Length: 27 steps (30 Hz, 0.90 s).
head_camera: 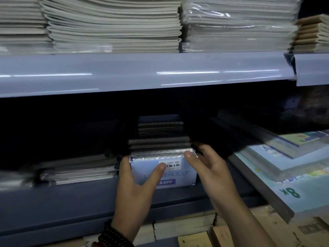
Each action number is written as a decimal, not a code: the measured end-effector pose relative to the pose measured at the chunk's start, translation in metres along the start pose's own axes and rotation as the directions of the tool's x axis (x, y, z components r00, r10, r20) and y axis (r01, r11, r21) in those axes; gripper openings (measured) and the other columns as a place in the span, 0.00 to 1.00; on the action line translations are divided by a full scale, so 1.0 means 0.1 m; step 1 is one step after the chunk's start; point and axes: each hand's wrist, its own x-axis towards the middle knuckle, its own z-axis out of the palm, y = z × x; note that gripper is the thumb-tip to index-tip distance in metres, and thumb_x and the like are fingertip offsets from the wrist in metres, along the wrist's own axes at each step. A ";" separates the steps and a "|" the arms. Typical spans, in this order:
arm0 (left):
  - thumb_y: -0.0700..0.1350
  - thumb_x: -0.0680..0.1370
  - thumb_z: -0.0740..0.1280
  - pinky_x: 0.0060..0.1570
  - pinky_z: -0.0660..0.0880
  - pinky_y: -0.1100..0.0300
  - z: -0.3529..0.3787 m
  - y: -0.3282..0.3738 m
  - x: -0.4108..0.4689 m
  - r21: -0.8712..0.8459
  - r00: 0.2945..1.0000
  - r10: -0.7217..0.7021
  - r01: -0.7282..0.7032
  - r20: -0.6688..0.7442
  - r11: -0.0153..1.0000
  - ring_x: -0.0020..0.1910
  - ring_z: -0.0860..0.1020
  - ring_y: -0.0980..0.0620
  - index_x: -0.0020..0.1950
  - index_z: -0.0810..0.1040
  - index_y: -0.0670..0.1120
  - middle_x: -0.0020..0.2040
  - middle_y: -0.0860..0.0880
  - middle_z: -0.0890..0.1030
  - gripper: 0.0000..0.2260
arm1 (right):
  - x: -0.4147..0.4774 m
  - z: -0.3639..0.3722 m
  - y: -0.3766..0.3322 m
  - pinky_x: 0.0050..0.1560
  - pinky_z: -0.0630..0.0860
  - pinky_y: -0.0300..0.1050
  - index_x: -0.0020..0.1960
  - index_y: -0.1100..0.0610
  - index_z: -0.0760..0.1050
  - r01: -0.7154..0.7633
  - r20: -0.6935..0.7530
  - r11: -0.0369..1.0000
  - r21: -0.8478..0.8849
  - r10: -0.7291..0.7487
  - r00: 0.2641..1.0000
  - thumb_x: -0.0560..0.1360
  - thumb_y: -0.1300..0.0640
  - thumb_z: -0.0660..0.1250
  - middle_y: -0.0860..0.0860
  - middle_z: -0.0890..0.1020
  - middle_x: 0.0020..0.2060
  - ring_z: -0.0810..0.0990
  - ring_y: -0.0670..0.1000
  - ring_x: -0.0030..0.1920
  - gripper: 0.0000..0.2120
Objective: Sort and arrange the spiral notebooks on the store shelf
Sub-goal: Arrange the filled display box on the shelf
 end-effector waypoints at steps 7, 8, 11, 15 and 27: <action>0.62 0.71 0.75 0.61 0.77 0.49 -0.10 -0.01 0.16 -0.065 0.991 -0.043 0.052 0.125 0.997 0.58 0.83 0.52 0.62 0.75 0.55 0.57 0.53 0.84 0.24 | 0.06 0.10 0.09 0.62 0.78 0.48 0.68 0.42 0.71 -0.013 0.054 0.987 -0.160 0.022 0.998 0.71 0.40 0.73 0.40 0.82 0.59 0.80 0.41 0.60 0.27; 0.63 0.71 0.75 0.62 0.77 0.46 -0.09 -0.01 0.18 -0.088 0.992 -0.045 0.056 0.118 0.995 0.57 0.83 0.51 0.60 0.75 0.54 0.56 0.53 0.85 0.23 | 0.07 0.11 0.08 0.60 0.78 0.45 0.67 0.42 0.71 -0.014 0.052 0.988 -0.156 0.022 0.998 0.70 0.40 0.73 0.39 0.82 0.58 0.81 0.40 0.58 0.27; 0.59 0.72 0.73 0.52 0.78 0.50 -0.06 0.01 0.27 -0.141 0.995 -0.062 0.072 0.074 0.987 0.47 0.85 0.51 0.51 0.76 0.50 0.43 0.52 0.86 0.16 | 0.11 0.13 0.04 0.54 0.78 0.38 0.63 0.44 0.74 -0.020 0.078 0.993 -0.117 0.029 0.997 0.70 0.39 0.71 0.37 0.83 0.53 0.82 0.39 0.55 0.23; 0.53 0.75 0.71 0.40 0.76 0.60 -0.03 -0.05 0.31 -0.136 1.000 -0.005 0.007 0.021 0.991 0.40 0.84 0.52 0.43 0.77 0.52 0.37 0.54 0.84 0.07 | 0.14 0.15 0.04 0.46 0.79 0.34 0.59 0.48 0.76 -0.030 0.048 0.997 -0.065 0.033 0.998 0.70 0.43 0.71 0.42 0.86 0.49 0.85 0.42 0.50 0.19; 0.50 0.74 0.74 0.45 0.77 0.54 0.08 -0.15 0.39 -0.265 0.988 -0.148 0.129 -0.051 0.956 0.45 0.84 0.55 0.49 0.80 0.60 0.44 0.56 0.84 0.07 | 0.37 0.09 0.06 0.49 0.79 0.48 0.59 0.57 0.80 -0.180 0.015 0.973 0.148 0.180 0.984 0.74 0.61 0.71 0.54 0.87 0.49 0.86 0.55 0.51 0.13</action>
